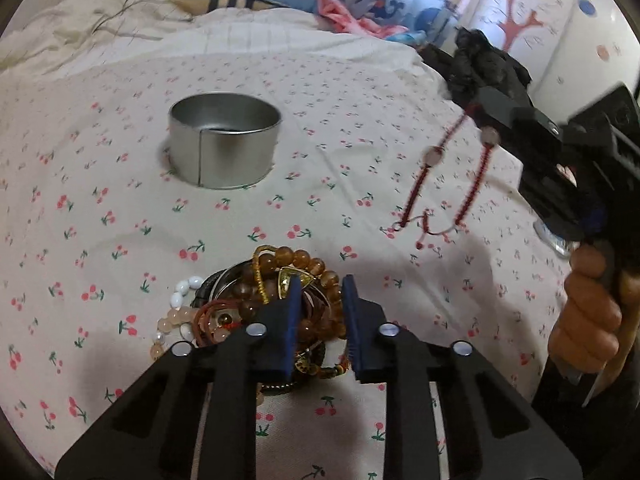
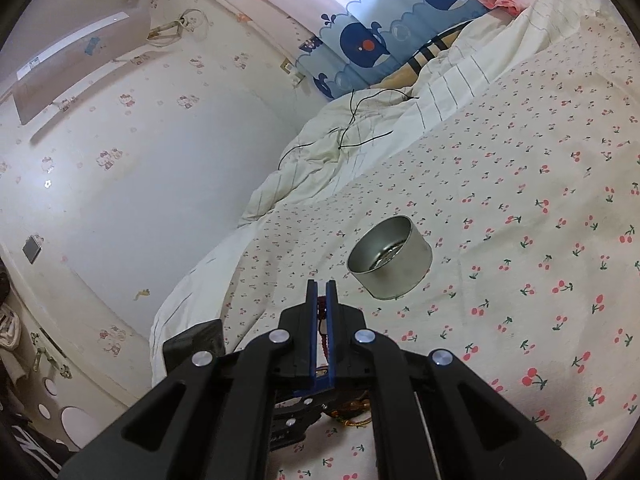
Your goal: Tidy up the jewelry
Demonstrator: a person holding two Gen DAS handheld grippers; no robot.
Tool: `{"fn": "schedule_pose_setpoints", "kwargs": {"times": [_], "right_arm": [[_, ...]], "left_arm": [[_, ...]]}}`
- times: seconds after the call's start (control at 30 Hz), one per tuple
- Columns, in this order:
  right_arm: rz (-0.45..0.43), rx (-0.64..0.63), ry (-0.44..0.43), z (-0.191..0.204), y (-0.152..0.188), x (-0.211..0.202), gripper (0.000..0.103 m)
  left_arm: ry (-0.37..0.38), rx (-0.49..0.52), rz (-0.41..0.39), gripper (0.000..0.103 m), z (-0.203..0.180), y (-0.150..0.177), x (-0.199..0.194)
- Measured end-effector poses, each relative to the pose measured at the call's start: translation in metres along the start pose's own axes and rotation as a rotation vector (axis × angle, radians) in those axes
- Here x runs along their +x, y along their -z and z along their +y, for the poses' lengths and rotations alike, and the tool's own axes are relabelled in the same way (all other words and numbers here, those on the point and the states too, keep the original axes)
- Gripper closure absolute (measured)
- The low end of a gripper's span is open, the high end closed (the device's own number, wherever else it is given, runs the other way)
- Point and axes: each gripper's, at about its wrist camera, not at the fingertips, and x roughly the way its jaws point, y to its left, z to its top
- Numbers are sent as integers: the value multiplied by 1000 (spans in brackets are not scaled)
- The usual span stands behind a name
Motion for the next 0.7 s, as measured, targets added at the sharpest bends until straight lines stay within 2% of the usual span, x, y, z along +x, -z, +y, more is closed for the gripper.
{"fn": "schedule_pose_setpoints", "kwargs": {"times": [0.13, 0.17, 0.2, 0.27, 0.43, 0.6, 0.7], "right_arm": [[-3, 6, -7, 0, 0, -1, 98], [-2, 7, -9, 0, 0, -1, 98], [-1, 7, -11, 0, 0, -1, 98], [1, 5, -14, 1, 1, -1, 98], [-1, 8, -14, 1, 1, -1, 98], [-1, 11, -15, 1, 1, -1, 98], [-2, 11, -16, 1, 2, 0, 98]], "left_arm": [[-49, -34, -38, 86, 4, 0, -11], [-58, -47, -34, 80, 7, 0, -12], [-59, -57, -30, 68, 10, 0, -12], [-90, -68, -23, 57, 14, -1, -9], [-84, -56, -7, 57, 11, -2, -2], [-91, -25, 12, 100, 7, 0, 1], [-87, -28, -10, 101, 6, -2, -8]]}}
